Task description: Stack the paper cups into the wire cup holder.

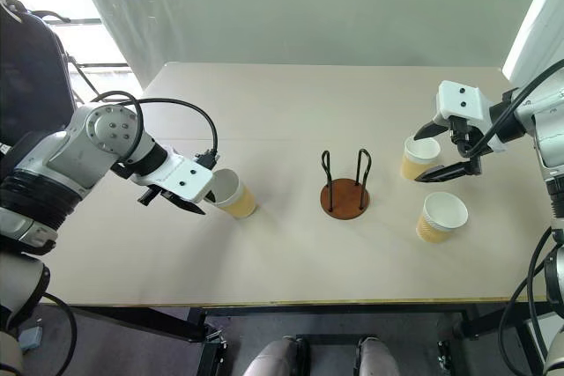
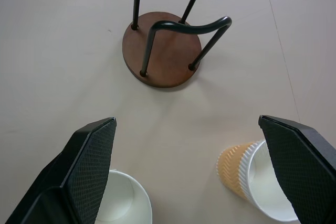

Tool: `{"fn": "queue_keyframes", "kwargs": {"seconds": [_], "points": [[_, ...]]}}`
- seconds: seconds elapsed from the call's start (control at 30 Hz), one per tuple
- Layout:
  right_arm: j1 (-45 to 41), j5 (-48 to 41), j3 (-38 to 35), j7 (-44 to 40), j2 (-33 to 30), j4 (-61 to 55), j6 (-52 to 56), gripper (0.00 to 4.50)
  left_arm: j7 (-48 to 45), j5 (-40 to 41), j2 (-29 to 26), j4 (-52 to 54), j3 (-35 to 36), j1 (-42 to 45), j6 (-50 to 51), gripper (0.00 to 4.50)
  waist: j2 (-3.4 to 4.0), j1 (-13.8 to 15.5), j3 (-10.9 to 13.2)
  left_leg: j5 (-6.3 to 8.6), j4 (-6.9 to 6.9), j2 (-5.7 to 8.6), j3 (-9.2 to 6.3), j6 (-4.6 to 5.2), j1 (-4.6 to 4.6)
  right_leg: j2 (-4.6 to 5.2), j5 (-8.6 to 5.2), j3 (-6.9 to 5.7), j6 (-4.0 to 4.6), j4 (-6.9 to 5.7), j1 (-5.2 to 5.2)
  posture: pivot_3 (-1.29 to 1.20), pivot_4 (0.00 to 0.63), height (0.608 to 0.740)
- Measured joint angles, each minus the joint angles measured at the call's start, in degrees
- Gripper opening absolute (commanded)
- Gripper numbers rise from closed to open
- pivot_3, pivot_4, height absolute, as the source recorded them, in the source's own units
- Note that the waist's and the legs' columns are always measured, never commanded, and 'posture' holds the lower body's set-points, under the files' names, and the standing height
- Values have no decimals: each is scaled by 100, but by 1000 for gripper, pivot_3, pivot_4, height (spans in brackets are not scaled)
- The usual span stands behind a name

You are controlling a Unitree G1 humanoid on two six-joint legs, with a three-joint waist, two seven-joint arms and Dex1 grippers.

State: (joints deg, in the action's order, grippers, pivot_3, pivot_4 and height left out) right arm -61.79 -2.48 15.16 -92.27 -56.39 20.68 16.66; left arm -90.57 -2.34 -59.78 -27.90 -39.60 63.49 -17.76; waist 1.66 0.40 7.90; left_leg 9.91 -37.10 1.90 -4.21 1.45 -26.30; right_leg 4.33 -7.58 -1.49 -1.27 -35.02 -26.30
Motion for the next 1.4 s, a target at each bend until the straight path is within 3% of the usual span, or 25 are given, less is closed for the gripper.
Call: {"fn": "queue_keyframes", "kwargs": {"seconds": [0.03, 0.07, 0.33, 0.57, 0.77, 1.07, 1.4], "points": [[0, -5, 0, 0, 2, -1, 1, 4500, 0, 7, 0, 0, -1, 1, 23, 87, 0, 0, 0, 0, 0, 0, 0, 0, 0, 0, 1, 0, 1, 0, 0, 0, 150, 740], [0, -7, 0, 0, 2, -1, 2, 4500, 0, 17, 1, -2, -1, 18, 36, 34, 0, -1, 0, 0, 0, 0, 0, 0, 0, 0, 1, 0, 1, 0, 0, 0, 150, 740], [43, -50, 0, 0, 2, 3, 13, 4500, -5, 208, 202, -375, 2, 289, 458, 34, 0, -5, 0, -2, 0, 0, 0, -4, 1, 0, 2, 0, 3, -2, 0, 0, 150, 740], [-40, -89, 0, 0, 21, 415, -129, 4500, -8, 988, 377, -628, -52, 899, 1281, 34, 0, 4, 0, -2, 0, 0, 0, -4, -2, 0, 3, 0, 0, 2, 0, 0, 150, 740], [-19, -271, 0, 0, -70, 276, -119, 4500, -11, 1697, 915, -1007, -58, 1525, 2057, 34, 0, 13, 0, -3, 0, 0, 1, -2, -8, 0, 5, -1, -5, 9, 0, 0, 150, 740], [-13, -296, -1, 0, -138, 276, -107, 4500, -12, 1546, 1806, -2651, -26, 2649, 1689, 34, -3, 13, 2, -3, 1, 1, 4, 9, -11, 2, -1, 0, -22, 11, 1, 0, 150, 740], [14, -417, 0, 0, -297, 131, -21, 4500, -12, 1354, 2486, -3404, 3, 3470, 1380, 34, -5, 49, 4, 15, -11, 9, 11, 34, -35, 3, -18, 2, -59, 24, -1, 0, 150, 740]]}}
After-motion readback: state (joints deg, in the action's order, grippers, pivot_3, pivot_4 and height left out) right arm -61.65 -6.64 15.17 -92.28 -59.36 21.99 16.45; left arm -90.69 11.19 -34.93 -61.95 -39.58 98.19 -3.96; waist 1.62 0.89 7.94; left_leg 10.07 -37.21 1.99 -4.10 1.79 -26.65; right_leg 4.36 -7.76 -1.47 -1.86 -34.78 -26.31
